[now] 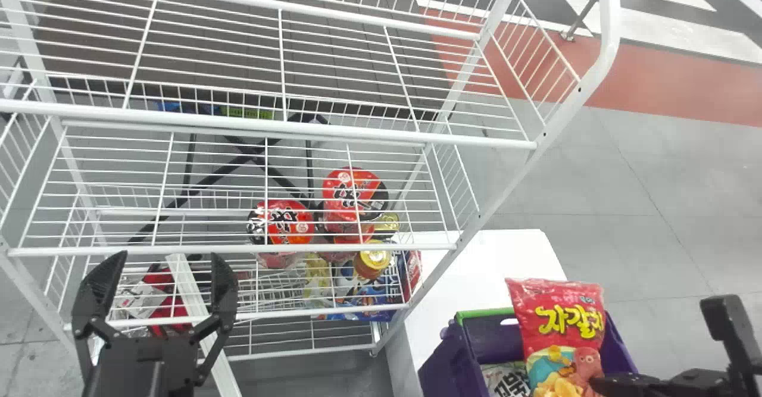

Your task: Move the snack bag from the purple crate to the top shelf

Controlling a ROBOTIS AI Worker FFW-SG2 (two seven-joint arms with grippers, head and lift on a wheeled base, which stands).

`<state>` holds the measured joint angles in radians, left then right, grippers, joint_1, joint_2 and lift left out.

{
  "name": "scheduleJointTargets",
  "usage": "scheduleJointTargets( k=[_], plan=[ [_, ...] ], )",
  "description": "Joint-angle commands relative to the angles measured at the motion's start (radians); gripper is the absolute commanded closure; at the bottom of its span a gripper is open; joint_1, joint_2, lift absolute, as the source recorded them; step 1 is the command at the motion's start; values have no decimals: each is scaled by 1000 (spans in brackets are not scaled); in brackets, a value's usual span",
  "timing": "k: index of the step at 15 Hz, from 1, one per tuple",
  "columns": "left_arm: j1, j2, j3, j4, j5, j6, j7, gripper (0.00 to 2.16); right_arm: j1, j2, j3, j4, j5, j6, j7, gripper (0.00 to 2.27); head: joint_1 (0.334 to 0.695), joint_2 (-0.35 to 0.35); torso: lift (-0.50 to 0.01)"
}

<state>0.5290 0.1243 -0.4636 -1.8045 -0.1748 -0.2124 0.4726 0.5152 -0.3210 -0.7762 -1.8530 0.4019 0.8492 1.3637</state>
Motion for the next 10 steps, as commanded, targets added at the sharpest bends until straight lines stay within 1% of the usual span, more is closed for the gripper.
scheduleJointTargets(
  k=[1,10],
  plan=[
    [0,0,0,1,0,0,0,124,0,2,0,0,0,-3,3,1771,695,-350,-202],
    [3,0,-3,-4,0,0,0,124,8,10,-5,-12,-8,-9,3,1771,695,-350,-167]
  ],
)
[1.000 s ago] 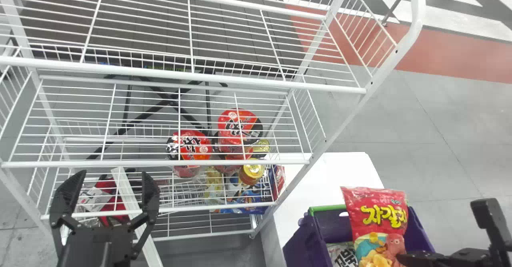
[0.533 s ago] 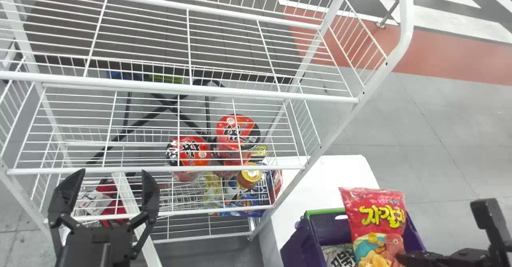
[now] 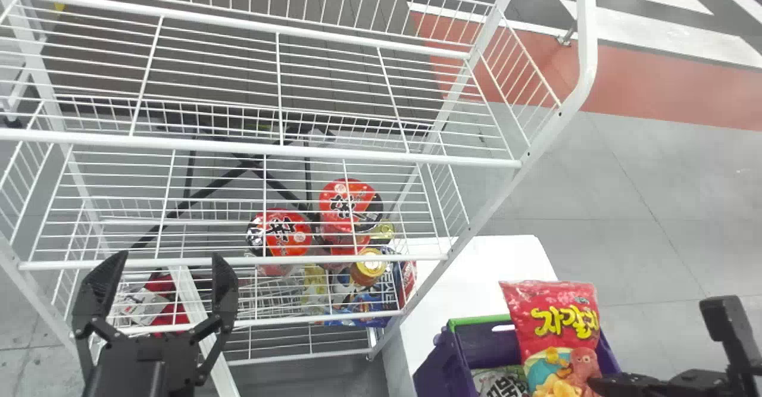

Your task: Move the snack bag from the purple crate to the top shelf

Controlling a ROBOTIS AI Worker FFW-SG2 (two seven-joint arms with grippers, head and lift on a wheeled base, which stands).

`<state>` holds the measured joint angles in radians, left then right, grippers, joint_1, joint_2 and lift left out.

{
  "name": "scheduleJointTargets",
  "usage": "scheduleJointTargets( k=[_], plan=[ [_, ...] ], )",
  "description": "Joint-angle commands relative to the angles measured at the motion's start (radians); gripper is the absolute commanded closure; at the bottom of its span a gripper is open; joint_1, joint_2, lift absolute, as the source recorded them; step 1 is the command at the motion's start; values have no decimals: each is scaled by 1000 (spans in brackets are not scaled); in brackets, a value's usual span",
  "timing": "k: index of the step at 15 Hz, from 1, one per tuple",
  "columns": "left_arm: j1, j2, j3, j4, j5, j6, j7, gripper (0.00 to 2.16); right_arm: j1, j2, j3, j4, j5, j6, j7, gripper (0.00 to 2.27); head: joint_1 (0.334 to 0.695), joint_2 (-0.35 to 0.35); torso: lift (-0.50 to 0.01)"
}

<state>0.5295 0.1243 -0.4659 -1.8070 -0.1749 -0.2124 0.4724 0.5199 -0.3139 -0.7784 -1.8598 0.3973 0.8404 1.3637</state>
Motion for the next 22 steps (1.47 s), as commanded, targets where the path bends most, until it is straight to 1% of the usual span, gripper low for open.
scheduleJointTargets(
  k=[1,7,22],
  plan=[
    [6,2,0,-6,0,0,0,124,6,2,-4,-9,-3,0,3,1771,695,-350,-163],
    [17,2,0,-17,-12,3,0,124,9,7,-7,-21,-3,3,3,1771,695,-350,-139],
    [20,2,0,-29,-18,3,0,124,5,4,-7,-24,-3,9,3,1767,695,-350,-79]
  ],
)
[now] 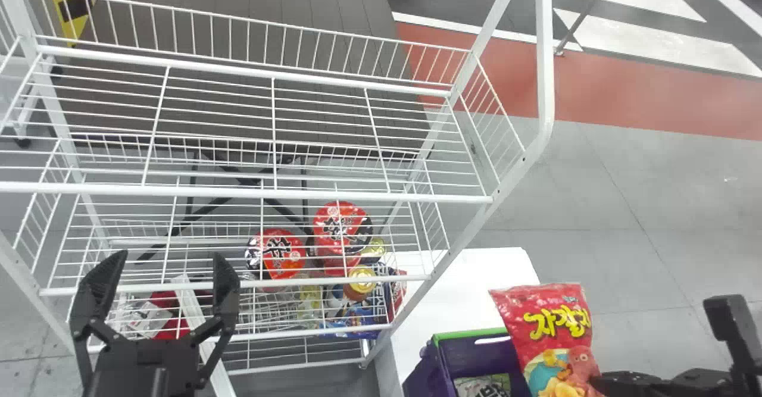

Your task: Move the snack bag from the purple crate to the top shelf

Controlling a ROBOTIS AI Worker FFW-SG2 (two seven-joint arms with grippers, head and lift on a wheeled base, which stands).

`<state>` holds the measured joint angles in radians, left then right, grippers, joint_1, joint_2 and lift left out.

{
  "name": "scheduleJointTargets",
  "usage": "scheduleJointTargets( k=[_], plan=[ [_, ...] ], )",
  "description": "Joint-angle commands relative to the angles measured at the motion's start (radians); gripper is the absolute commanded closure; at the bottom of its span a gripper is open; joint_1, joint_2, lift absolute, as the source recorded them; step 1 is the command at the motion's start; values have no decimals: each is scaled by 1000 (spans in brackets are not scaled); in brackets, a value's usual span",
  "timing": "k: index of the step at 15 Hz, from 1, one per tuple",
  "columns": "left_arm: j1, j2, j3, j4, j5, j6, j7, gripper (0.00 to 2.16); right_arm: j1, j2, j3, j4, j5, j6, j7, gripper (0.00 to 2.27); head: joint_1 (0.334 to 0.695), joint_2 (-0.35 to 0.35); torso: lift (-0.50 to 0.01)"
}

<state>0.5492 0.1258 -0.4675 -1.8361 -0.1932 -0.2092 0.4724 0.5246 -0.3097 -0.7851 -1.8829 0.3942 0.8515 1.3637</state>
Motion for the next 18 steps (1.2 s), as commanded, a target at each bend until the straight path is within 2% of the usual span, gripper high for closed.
scheduleJointTargets(
  k=[1,18],
  plan=[
    [0,0,1,1,0,3,0,124,0,0,0,-1,0,-2,3,1767,695,-350,-75],
    [-3,-5,1,11,1,6,-5,124,-2,0,-3,-4,0,-8,3,1767,695,-350,-7]
  ],
)
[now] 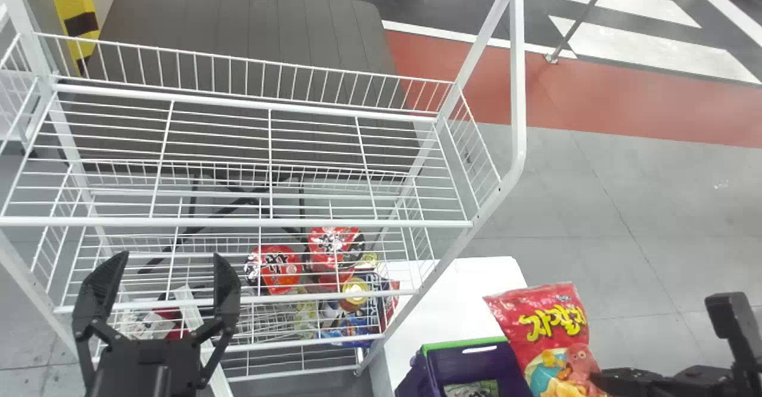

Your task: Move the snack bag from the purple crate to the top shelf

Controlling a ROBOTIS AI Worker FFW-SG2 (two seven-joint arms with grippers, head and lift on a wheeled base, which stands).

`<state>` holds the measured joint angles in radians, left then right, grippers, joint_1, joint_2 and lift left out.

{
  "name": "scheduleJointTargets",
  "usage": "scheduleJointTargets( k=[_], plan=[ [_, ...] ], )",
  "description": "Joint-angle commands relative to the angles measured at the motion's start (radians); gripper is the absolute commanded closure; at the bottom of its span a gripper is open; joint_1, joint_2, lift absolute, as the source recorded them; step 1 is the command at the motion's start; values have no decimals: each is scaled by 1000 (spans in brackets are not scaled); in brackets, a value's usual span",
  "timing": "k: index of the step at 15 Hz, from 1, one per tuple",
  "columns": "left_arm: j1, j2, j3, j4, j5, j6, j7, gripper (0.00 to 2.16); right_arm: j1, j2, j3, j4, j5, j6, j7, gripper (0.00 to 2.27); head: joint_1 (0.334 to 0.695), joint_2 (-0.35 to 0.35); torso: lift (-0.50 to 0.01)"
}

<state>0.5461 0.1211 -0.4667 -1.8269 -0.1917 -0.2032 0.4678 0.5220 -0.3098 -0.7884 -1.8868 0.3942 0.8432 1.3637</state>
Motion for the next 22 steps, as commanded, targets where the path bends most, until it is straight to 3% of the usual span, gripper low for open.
scheduleJointTargets(
  k=[1,9,15,22],
  plan=[
    [0,0,0,1,0,0,0,124,1,0,1,0,0,0,3,1767,695,-350,-3],
    [0,0,0,8,-2,0,5,124,4,3,1,0,0,-6,3,1767,695,-350,9],
    [-8,-5,-1,14,0,0,-3,124,6,6,-41,-17,-64,0,3,1771,695,-350,4],
    [-6,-3,-1,12,2,12,6,124,6,109,-147,-282,-301,-31,3,1767,695,-350,4]
  ],
)
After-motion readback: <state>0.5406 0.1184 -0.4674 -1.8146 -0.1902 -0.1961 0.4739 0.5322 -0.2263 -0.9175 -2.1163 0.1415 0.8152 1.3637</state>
